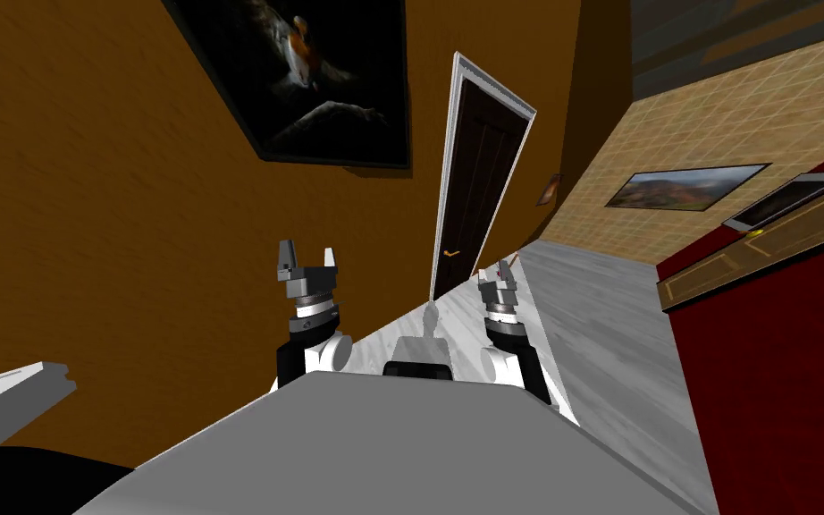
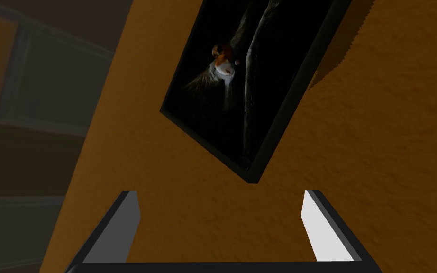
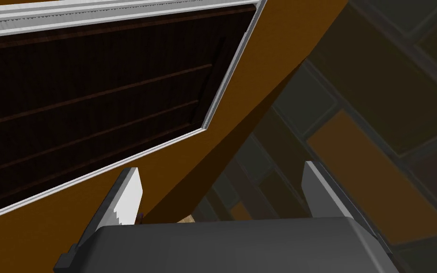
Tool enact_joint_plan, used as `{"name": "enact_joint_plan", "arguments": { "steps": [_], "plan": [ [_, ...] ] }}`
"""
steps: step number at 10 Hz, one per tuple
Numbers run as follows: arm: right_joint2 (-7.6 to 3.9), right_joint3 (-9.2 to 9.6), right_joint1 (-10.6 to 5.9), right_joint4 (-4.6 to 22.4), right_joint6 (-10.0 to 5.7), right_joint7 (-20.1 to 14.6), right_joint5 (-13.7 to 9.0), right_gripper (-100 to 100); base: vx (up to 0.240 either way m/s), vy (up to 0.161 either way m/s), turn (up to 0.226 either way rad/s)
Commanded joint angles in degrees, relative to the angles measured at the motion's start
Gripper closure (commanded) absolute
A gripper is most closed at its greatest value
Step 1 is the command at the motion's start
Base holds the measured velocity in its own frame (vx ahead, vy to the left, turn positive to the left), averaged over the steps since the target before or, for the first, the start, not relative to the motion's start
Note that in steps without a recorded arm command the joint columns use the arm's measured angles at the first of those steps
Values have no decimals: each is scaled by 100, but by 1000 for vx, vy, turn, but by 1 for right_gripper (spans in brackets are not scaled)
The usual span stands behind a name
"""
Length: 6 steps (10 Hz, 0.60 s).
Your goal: Pull the door open
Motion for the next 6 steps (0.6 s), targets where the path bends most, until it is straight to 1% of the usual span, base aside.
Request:
{"name": "enact_joint_plan", "arguments": {
  "steps": [1, 3, 6],
  "plan": [
    [-77, 15, -51, 237, -85, -22, -81, -100, 82, -79, 139],
    [-138, 63, -137, 531, -162, -23, -162, -100, 87, -84, 113],
    [-236, 141, -275, 1006, -285, -25, -293, -100, 88, -93, 141]
  ]
}}
